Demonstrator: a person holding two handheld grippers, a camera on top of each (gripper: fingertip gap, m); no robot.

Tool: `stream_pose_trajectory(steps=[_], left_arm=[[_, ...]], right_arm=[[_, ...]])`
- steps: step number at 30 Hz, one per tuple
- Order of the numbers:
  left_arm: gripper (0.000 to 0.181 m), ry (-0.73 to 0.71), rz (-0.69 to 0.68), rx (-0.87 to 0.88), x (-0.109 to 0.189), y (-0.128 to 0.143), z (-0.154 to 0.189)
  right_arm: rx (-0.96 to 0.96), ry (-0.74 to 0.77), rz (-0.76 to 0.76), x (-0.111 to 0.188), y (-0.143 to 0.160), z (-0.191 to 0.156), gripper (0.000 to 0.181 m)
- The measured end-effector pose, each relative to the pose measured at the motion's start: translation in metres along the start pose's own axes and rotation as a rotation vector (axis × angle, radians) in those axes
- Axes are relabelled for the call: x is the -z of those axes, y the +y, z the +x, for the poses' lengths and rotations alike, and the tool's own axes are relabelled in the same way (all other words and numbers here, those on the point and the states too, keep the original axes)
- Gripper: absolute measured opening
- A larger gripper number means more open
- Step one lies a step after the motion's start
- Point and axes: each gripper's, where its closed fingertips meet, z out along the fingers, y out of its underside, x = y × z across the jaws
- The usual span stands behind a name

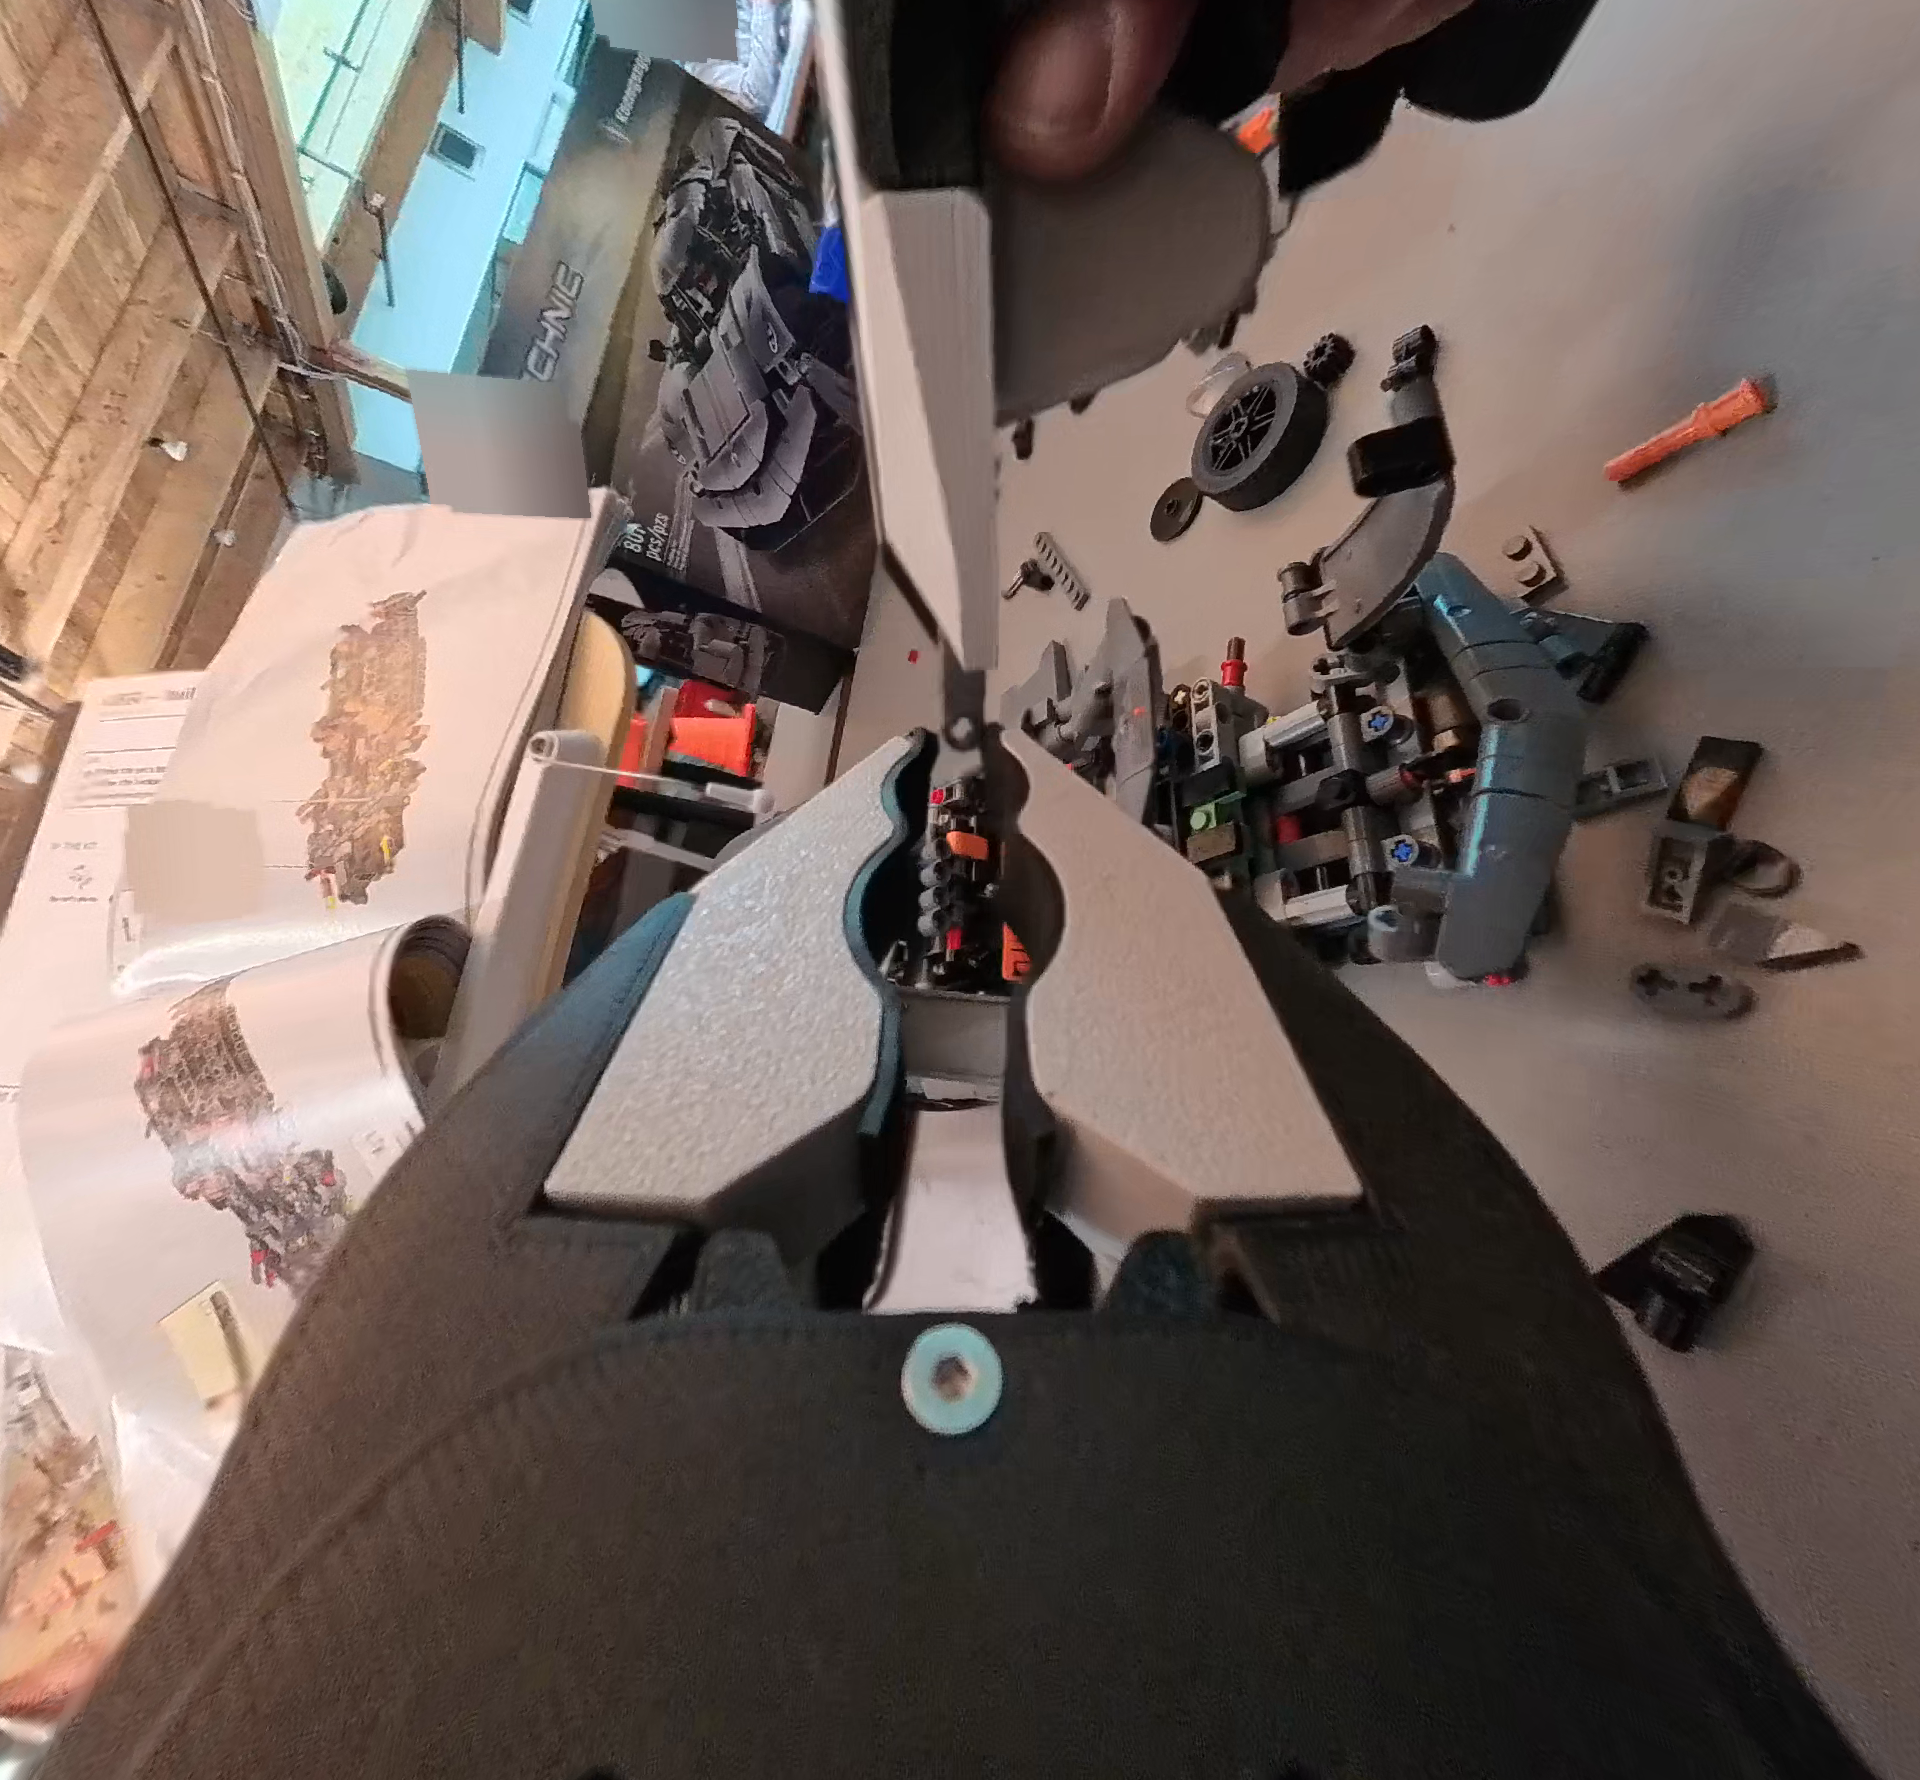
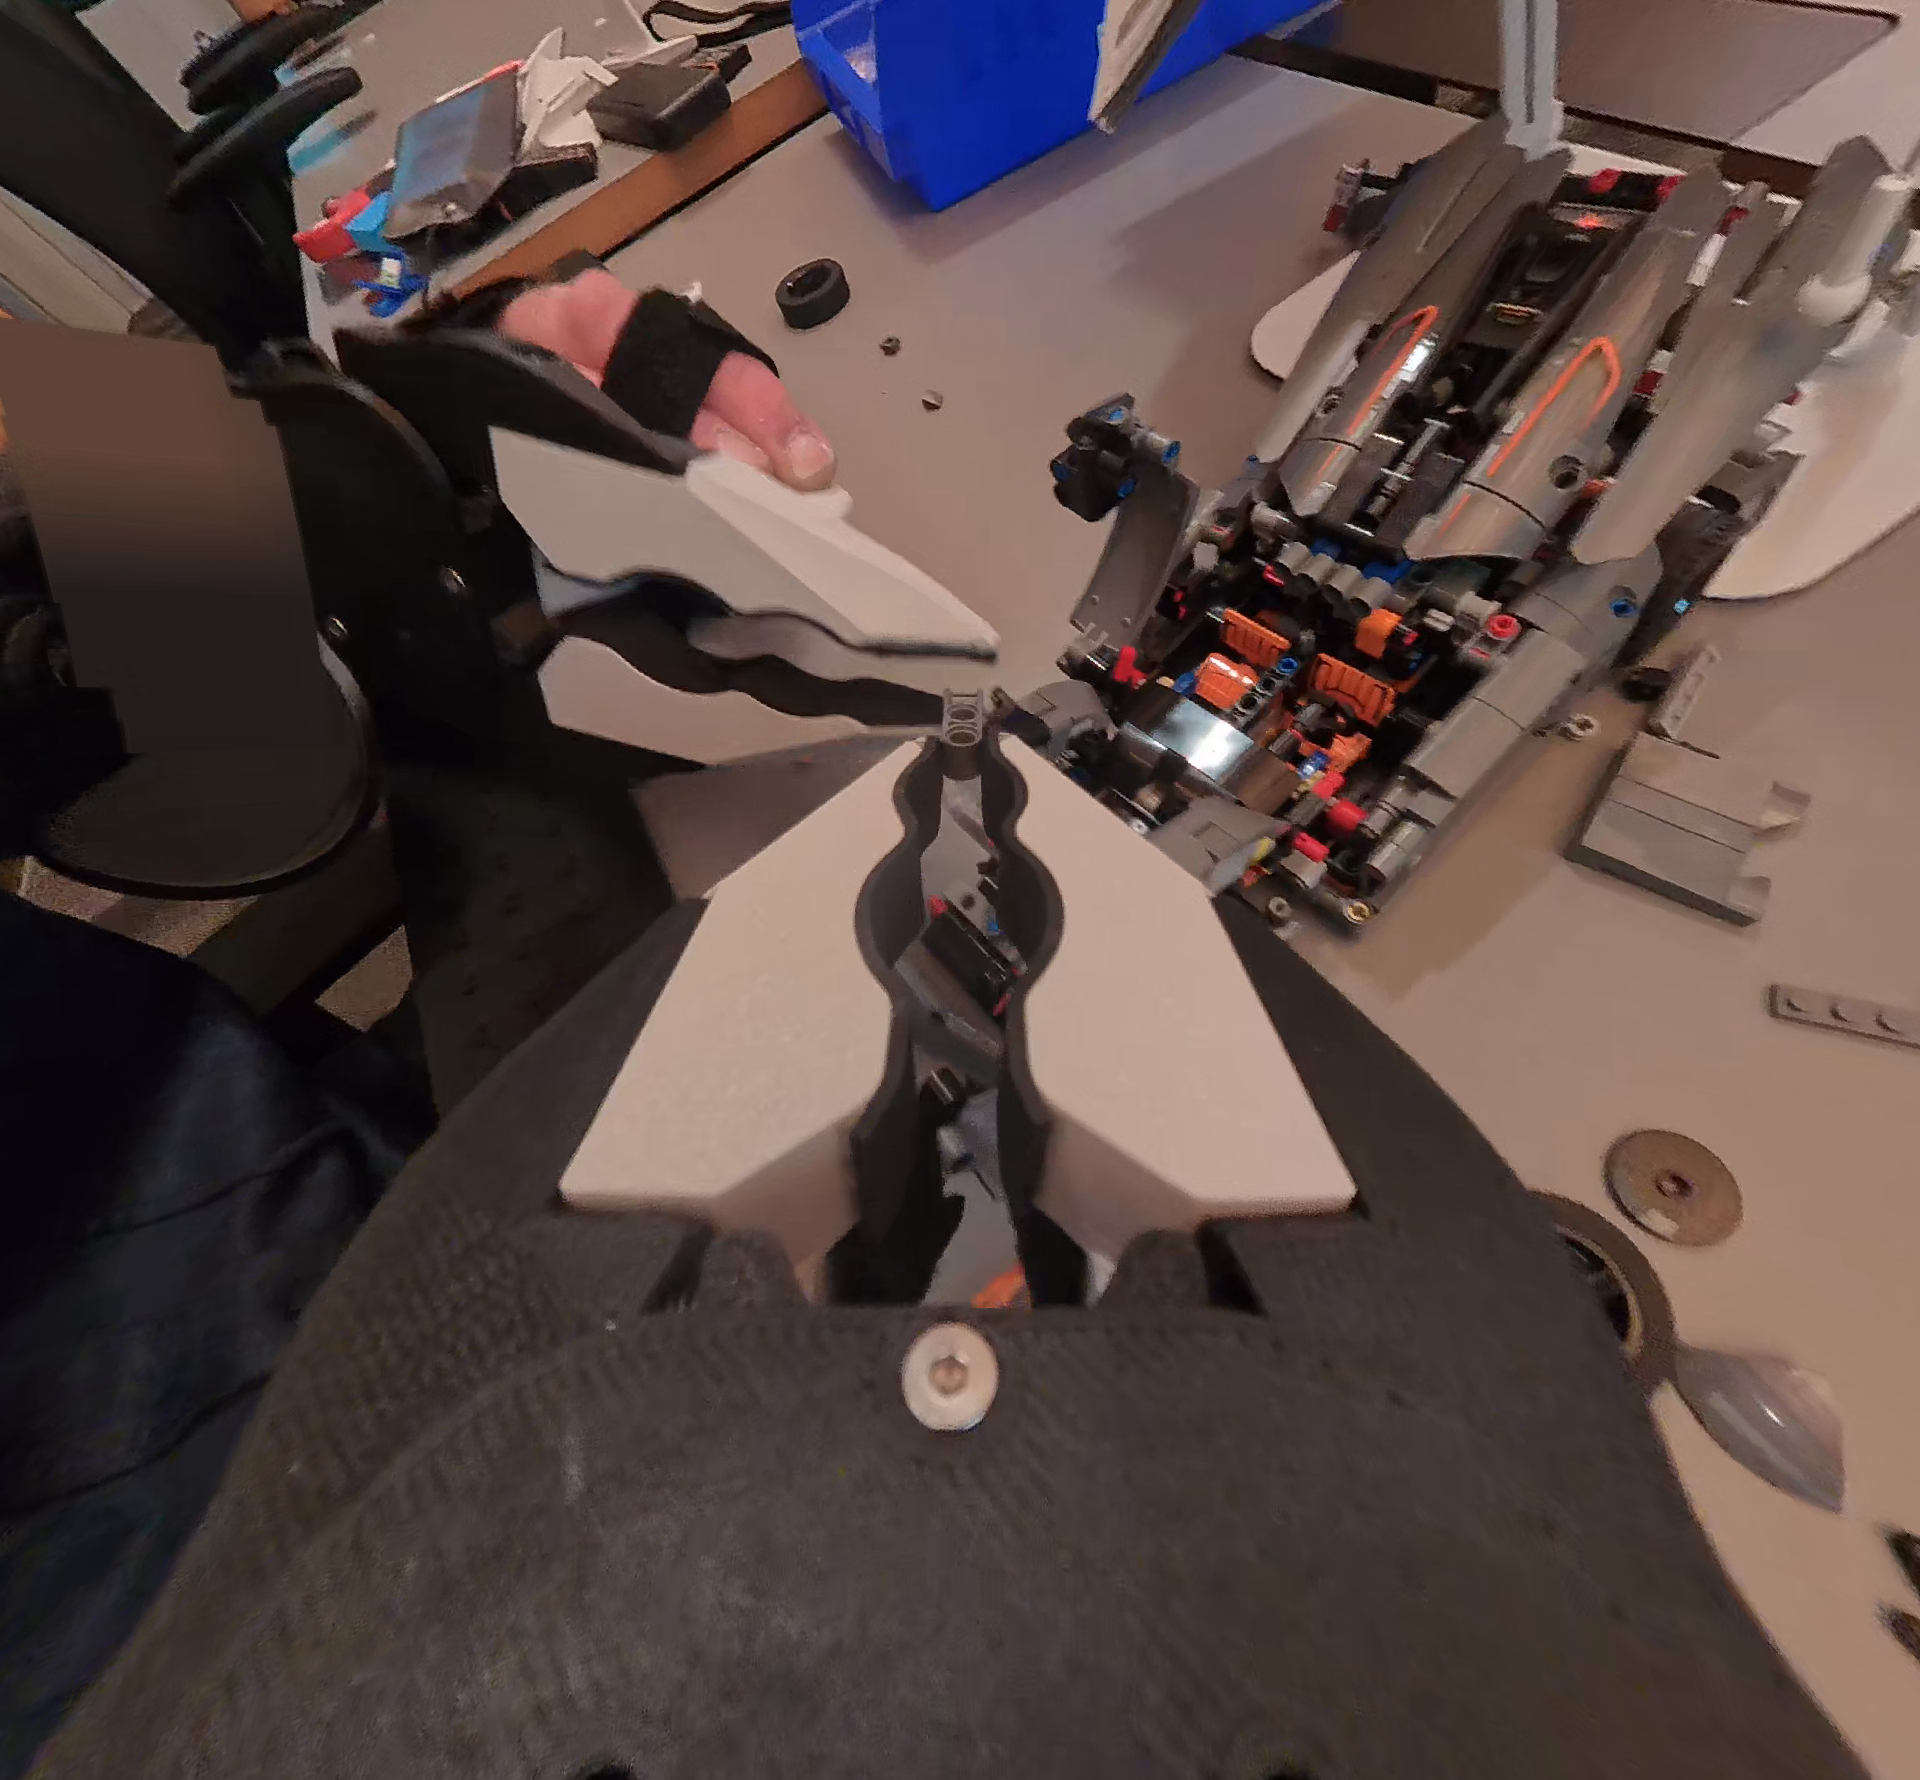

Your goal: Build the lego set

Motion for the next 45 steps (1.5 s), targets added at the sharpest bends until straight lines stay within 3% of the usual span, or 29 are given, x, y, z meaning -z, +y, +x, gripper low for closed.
stream_pose_trajectory(steps=[4, 7, 10, 15, 20, 29, 35, 45], left_arm=[[0.011, 0.089, 0.023, 0.152, 0.012, 0.001, -0.015], [0.007, 0.255, 0.020, 0.266, 0.024, 0.011, -0.015], [0.007, 0.374, -0.060, 0.295, 0.029, 0.035, -0.003], [0.002, 0.606, -0.199, 0.295, 0.032, 0.070, 0.044], [0.005, 0.649, -0.215, 0.312, 0.019, 0.072, 0.069], [0.014, 0.571, -0.273, 0.244, -0.003, 0.086, 0.082], [0.005, 0.549, -0.255, 0.225, -0.008, 0.082, 0.084], [0.005, 0.539, -0.245, 0.227, -0.011, 0.079, 0.085]], right_arm=[[-0.002, 0.076, -0.102, 0.016, 0.016, 0.018, 0.004], [-0.028, 0.110, -0.247, 0.021, 0.041, 0.032, 0.005], [-0.061, 0.136, -0.311, 0.017, 0.054, 0.045, 0.005], [-0.086, 0.155, -0.430, 0.004, 0.073, 0.056, 0.004], [-0.119, 0.141, -0.499, -0.010, 0.086, 0.058, 0.005], [-0.103, 0.253, -0.539, -0.014, 0.095, 0.073, 0.004], [-0.156, 0.216, -0.497, -0.016, 0.093, 0.071, 0.004], [-0.222, 0.213, -0.438, -0.016, 0.091, 0.072, 0.004]])
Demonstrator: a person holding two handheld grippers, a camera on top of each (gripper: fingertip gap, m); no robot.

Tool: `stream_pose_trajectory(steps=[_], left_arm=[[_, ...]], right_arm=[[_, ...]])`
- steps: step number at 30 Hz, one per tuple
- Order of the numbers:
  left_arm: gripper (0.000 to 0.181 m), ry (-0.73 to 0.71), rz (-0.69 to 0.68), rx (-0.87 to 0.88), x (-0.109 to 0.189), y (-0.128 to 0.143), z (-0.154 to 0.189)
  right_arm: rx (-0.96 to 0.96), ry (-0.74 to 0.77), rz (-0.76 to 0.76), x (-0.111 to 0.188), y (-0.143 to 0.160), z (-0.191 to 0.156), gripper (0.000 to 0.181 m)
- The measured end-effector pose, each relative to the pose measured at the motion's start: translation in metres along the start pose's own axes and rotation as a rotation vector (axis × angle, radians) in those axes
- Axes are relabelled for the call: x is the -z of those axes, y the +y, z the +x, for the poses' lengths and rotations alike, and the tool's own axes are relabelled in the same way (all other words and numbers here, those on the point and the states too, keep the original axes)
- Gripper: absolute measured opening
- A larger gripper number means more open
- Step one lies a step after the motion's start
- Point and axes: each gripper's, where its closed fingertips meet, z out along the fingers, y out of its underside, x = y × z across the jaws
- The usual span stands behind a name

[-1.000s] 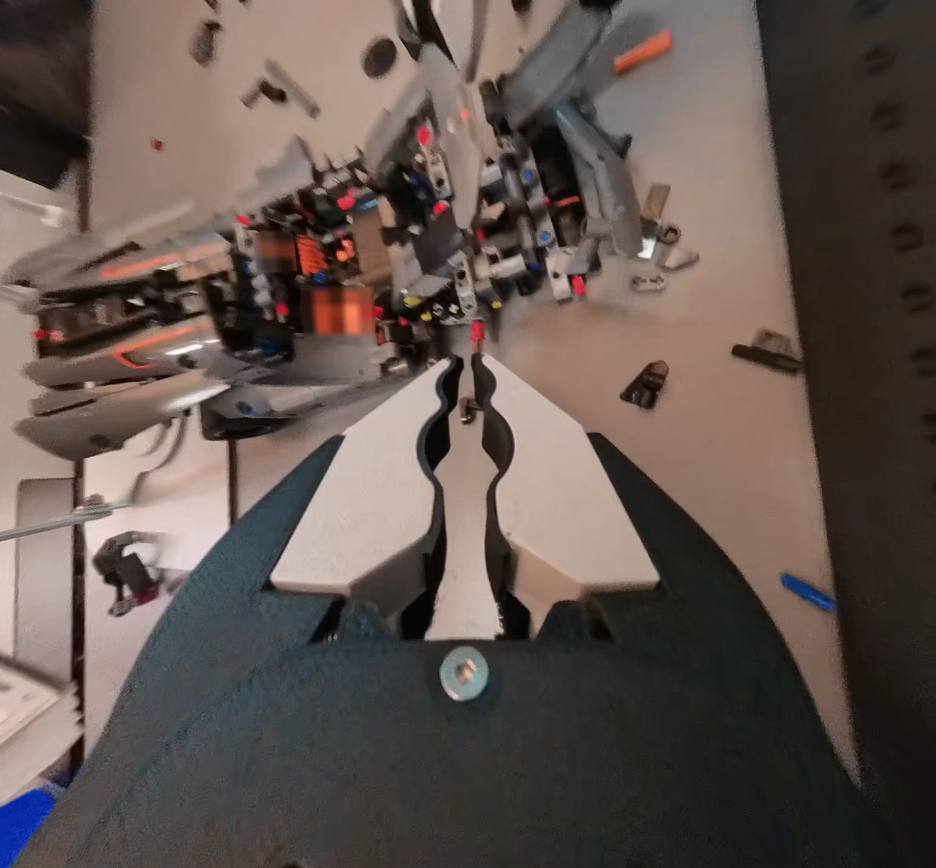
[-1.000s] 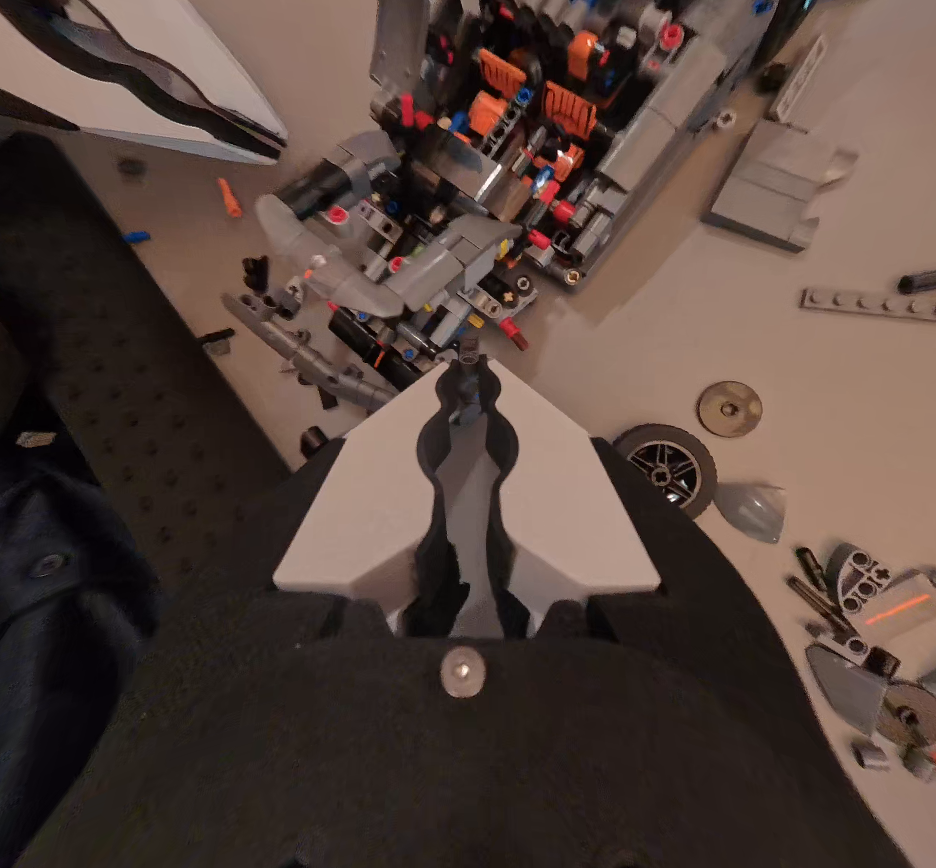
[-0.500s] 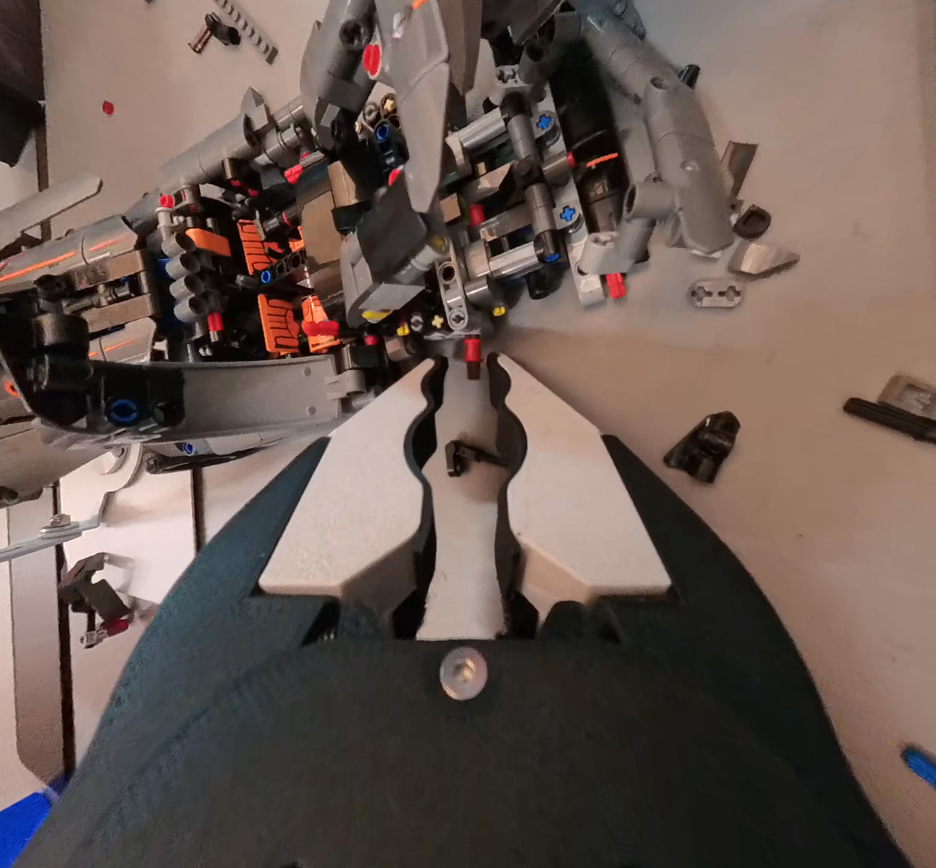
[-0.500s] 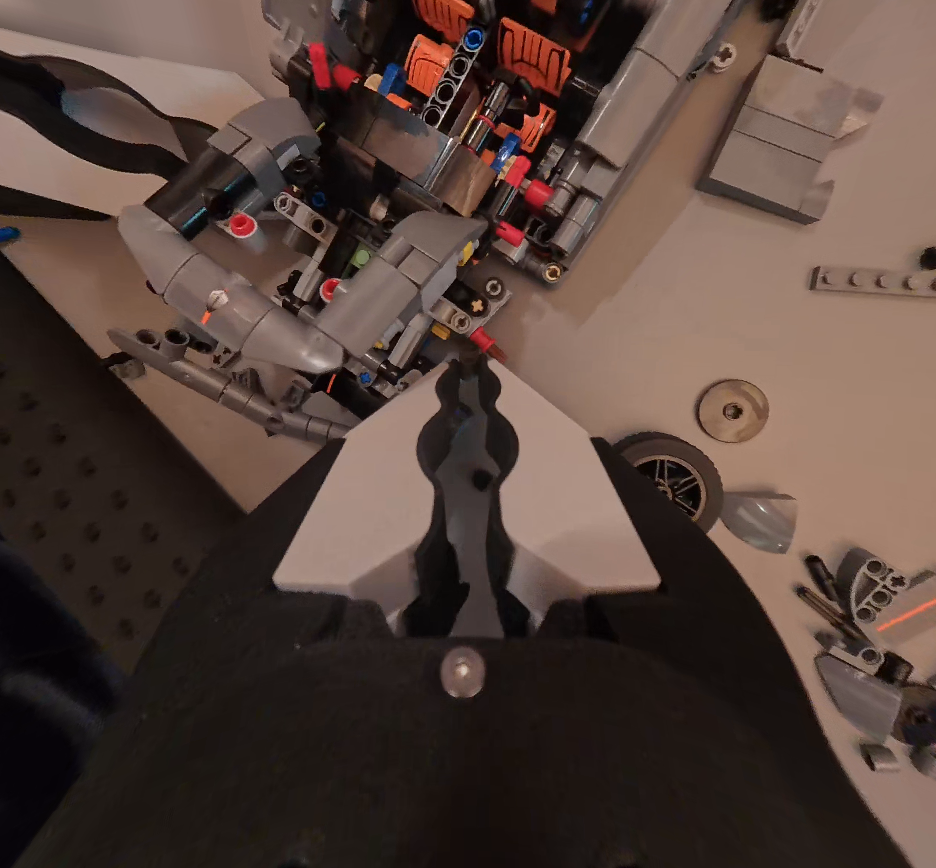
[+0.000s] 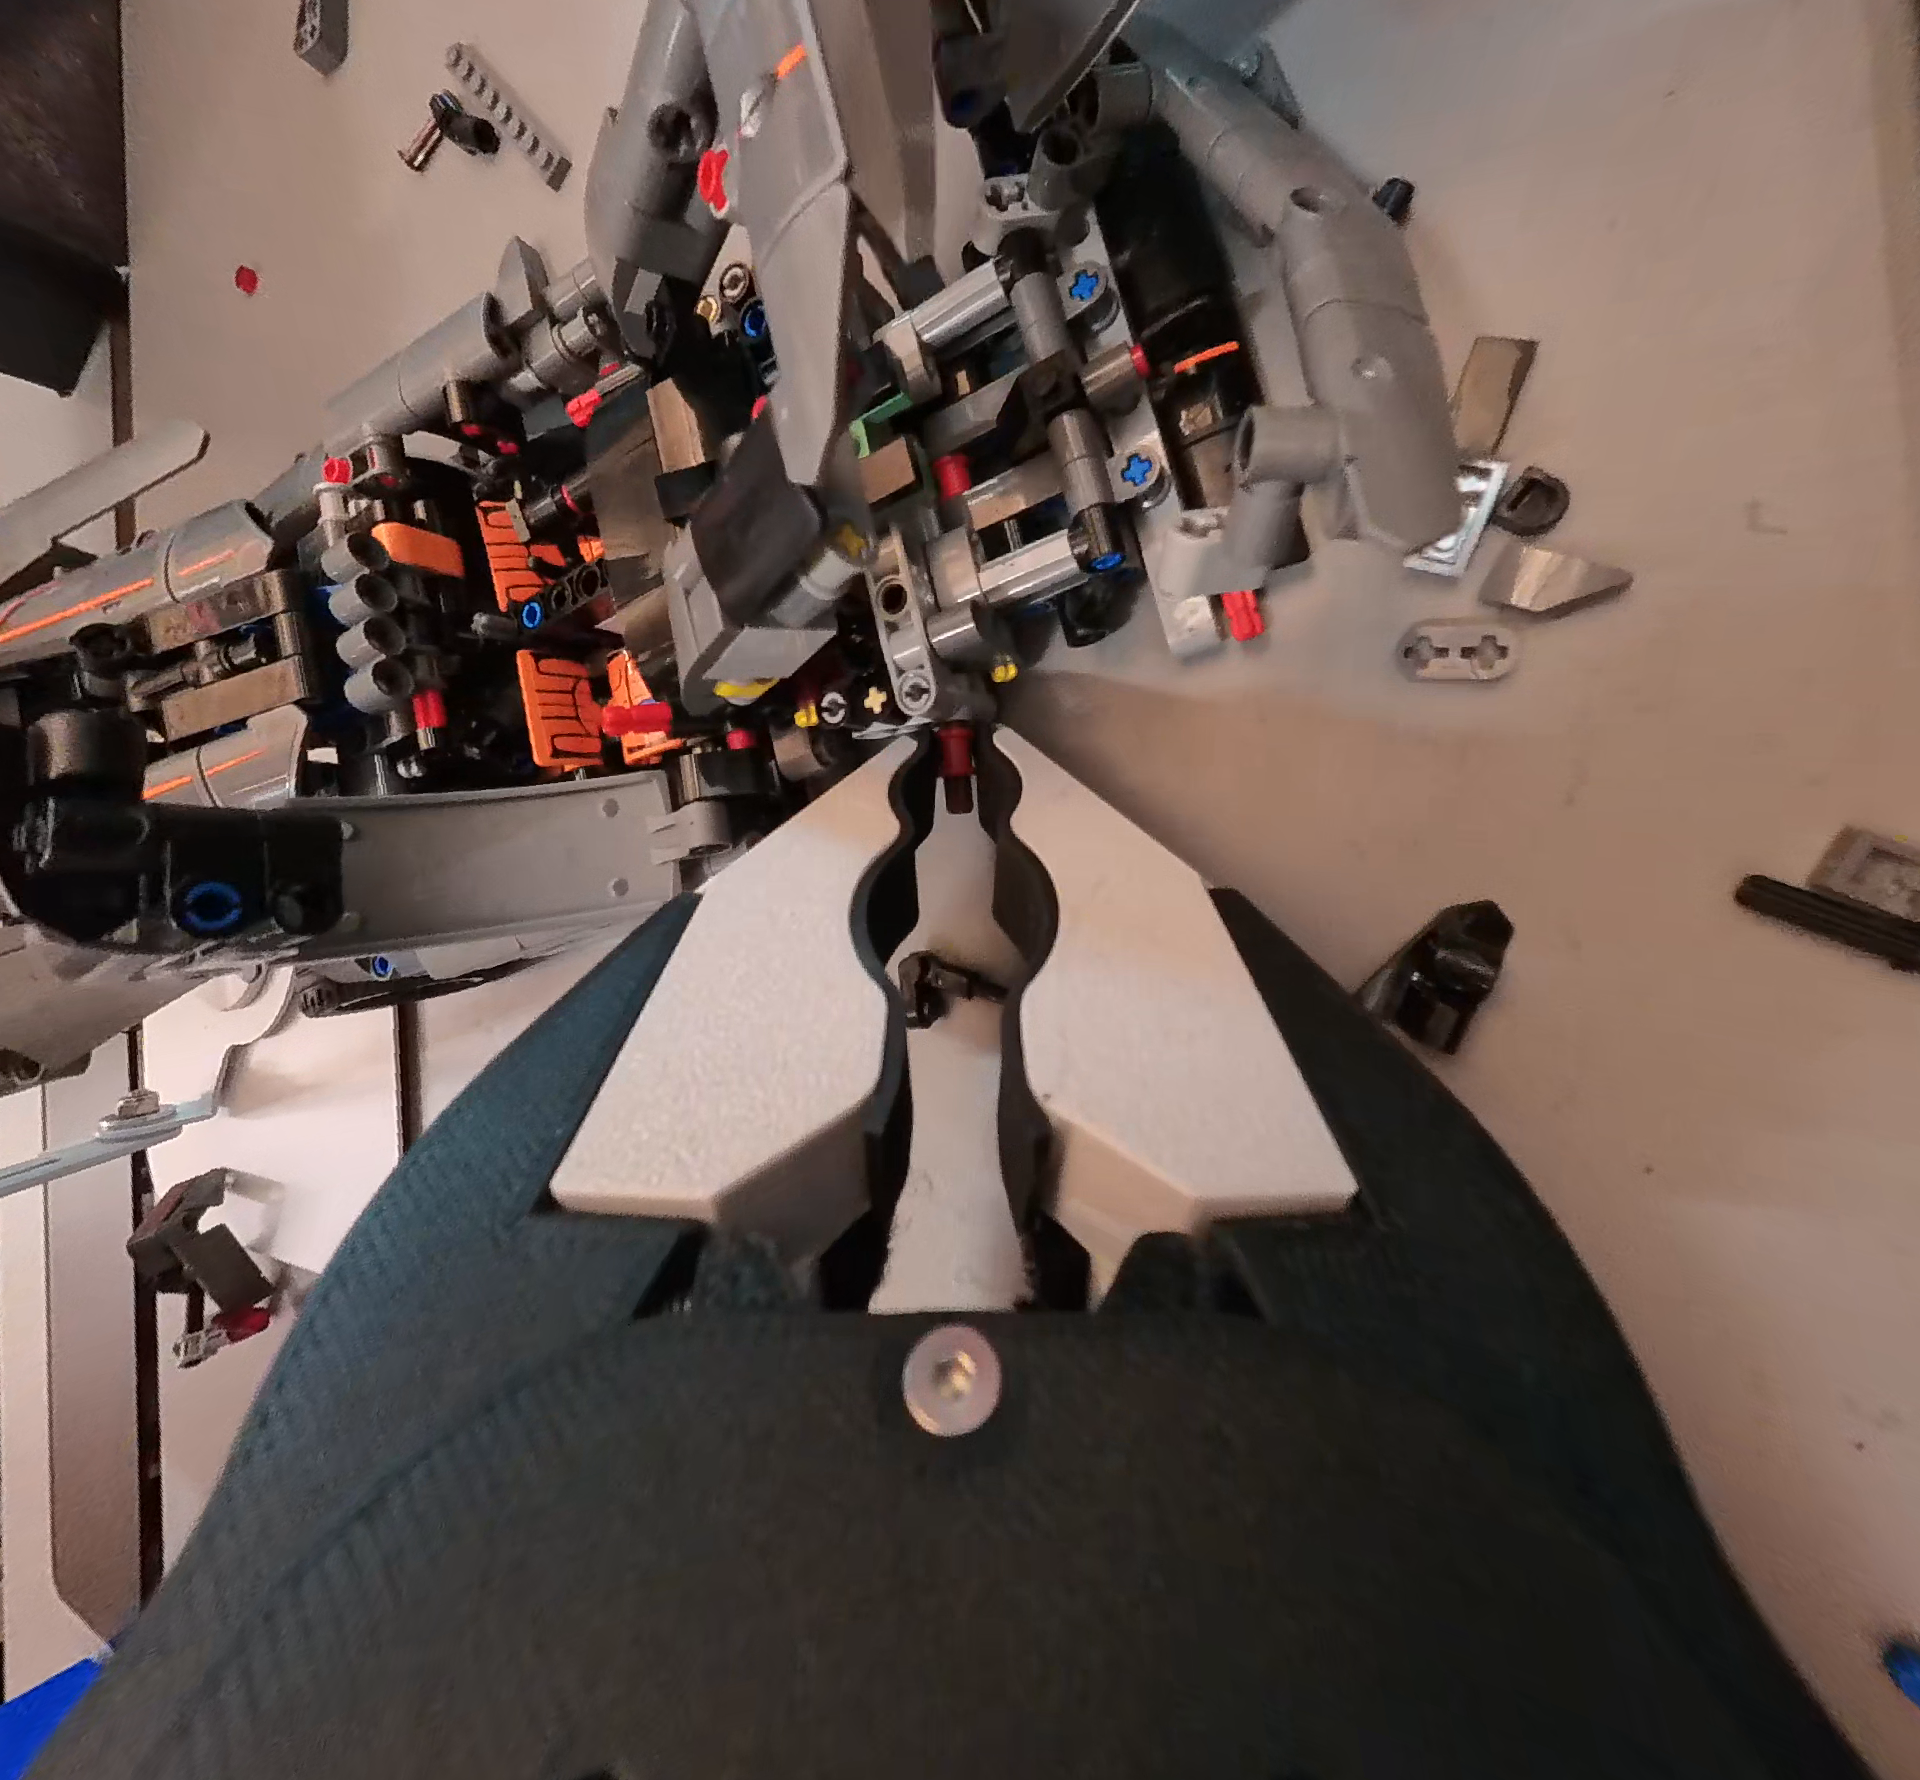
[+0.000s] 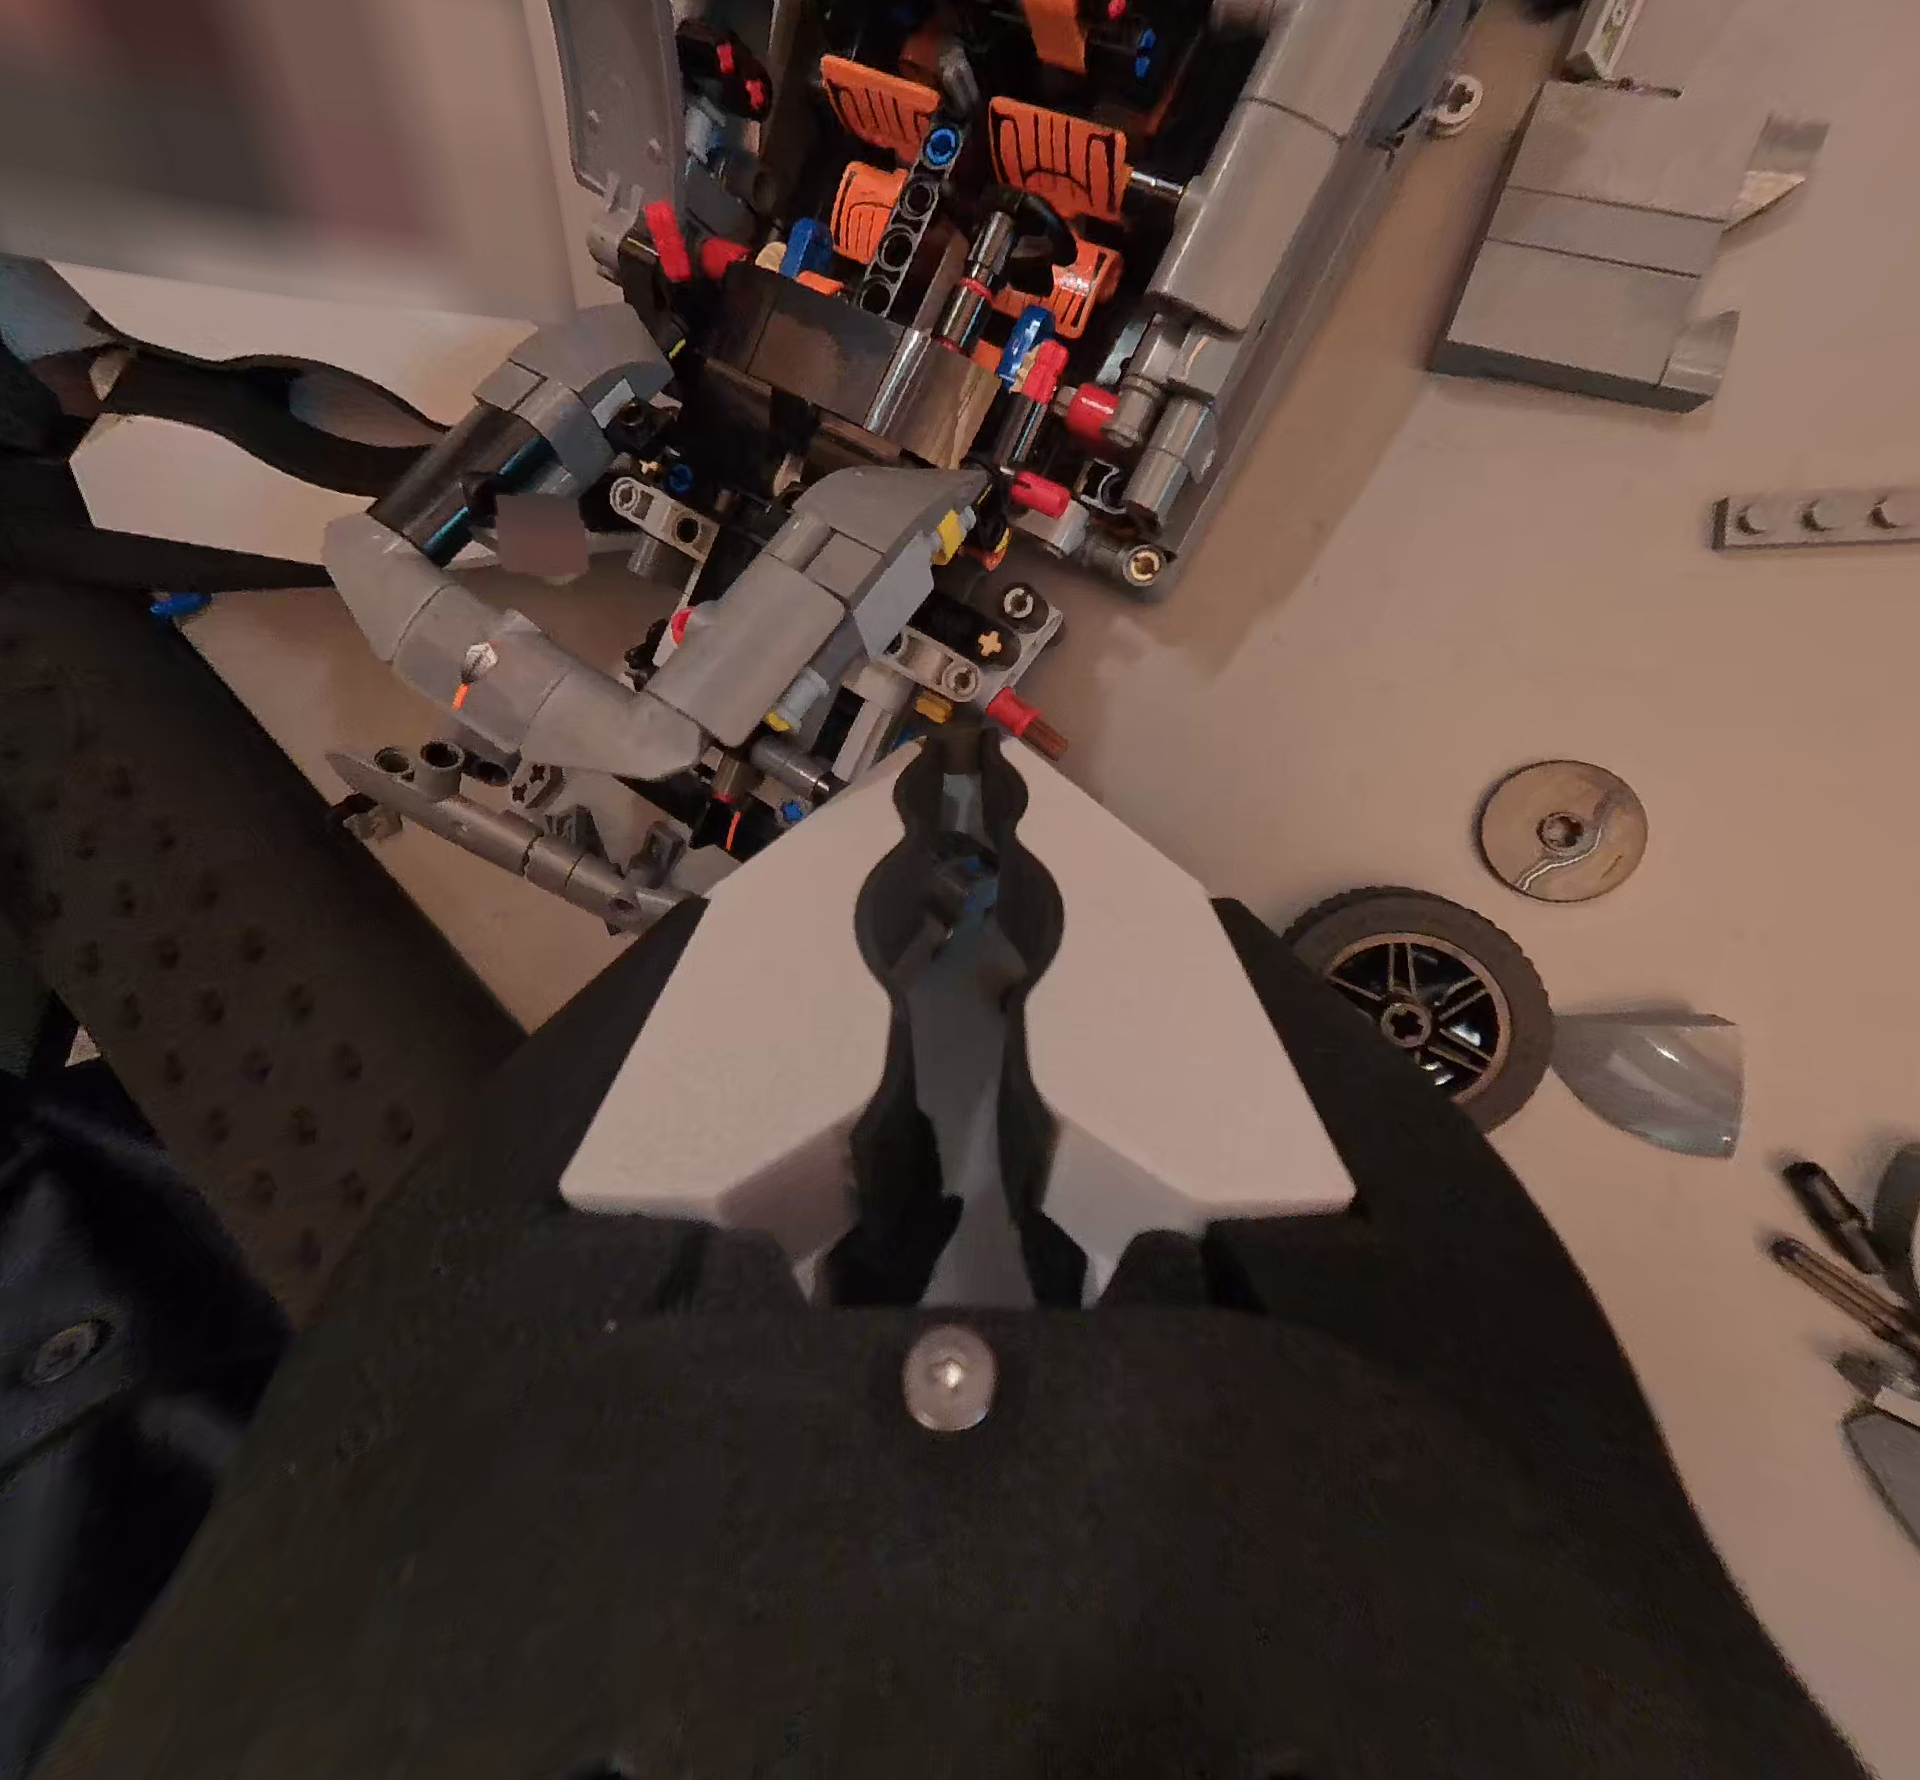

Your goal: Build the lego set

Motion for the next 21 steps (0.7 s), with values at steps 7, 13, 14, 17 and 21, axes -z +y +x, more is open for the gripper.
stream_pose_trajectory(steps=[7, 13, 14, 17, 21], left_arm=[[0.005, -0.007, 0.001, -0.006, -0.0008, -0.0011, -0.0001], [0.005, -0.009, 0.002, -0.007, -0.0012, -0.0017, 0.0000], [0.005, -0.008, 0.003, -0.007, -0.0012, -0.0019, 0.0002], [0.005, -0.009, 0.003, -0.009, -0.0013, -0.0019, 0.0001], [0.005, -0.007, 0.006, -0.009, -0.0013, -0.0020, 0.0001]], right_arm=[[-0.043, 0.008, 0.076, 0.0007, -0.0040, 0.0014, 0.004], [-0.046, 0.022, 0.101, 0.0012, -0.0012, 0.0014, 0.005], [-0.042, 0.018, 0.092, 0.0012, -0.0001, 0.0011, 0.005], [-0.020, 0.015, 0.082, 0.0010, 0.0005, 0.0001, 0.004], [-0.014, 0.013, 0.098, 0.0011, -0.0013, 0.0011, 0.004]])
